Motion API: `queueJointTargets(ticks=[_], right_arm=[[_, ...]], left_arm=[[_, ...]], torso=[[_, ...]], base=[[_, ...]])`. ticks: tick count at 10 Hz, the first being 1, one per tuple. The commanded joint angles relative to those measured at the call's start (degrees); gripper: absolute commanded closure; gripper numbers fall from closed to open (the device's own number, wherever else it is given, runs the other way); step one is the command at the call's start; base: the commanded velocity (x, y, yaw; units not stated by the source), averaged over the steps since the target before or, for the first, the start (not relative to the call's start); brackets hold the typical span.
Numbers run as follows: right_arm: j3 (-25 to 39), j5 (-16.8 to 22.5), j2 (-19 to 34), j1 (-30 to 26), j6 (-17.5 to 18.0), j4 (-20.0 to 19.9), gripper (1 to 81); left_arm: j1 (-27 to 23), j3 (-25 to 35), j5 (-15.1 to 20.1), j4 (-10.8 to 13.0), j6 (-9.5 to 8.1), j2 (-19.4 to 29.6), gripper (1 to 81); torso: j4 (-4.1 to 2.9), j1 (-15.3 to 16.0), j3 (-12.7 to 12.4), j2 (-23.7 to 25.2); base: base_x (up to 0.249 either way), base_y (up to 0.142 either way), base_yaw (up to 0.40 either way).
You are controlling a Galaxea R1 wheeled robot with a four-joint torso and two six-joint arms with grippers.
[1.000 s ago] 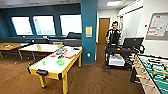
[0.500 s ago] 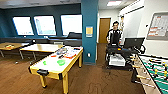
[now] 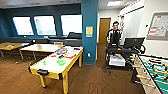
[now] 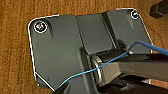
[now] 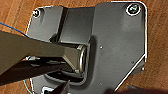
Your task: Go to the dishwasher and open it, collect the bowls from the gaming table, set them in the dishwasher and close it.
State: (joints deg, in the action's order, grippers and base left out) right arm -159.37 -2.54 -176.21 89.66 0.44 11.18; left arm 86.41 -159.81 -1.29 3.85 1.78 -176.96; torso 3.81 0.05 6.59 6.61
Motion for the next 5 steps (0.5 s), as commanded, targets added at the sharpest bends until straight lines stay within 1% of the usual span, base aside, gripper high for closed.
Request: queueJointTargets(ticks=[1,2,5], right_arm=[[0.21,2.71,-0.13,-2.68,-0.09,0.25,1.0],[0.21,2.71,-0.13,-2.6,-0.09,0.25,1.0],[0.12,2.8,-0.13,-2.6,-0.09,0.25,1.0]], left_arm=[[-3.04,0.02,2.96,0.37,0.59,0.11,1.0],[-3.04,0.02,2.96,0.37,0.68,0.11,1.0],[-3.04,0.11,2.87,0.28,0.68,0.2,1.0]], torso=[[0.0,0.0,0.0,0.0],[0.0,0.0,0.0,0.0],[0.0,-0.05,-0.02,0.07]], base=[[0.0,0.0,0.0],[0.0,0.0,0.0],[0.072,0.0,0.0]])
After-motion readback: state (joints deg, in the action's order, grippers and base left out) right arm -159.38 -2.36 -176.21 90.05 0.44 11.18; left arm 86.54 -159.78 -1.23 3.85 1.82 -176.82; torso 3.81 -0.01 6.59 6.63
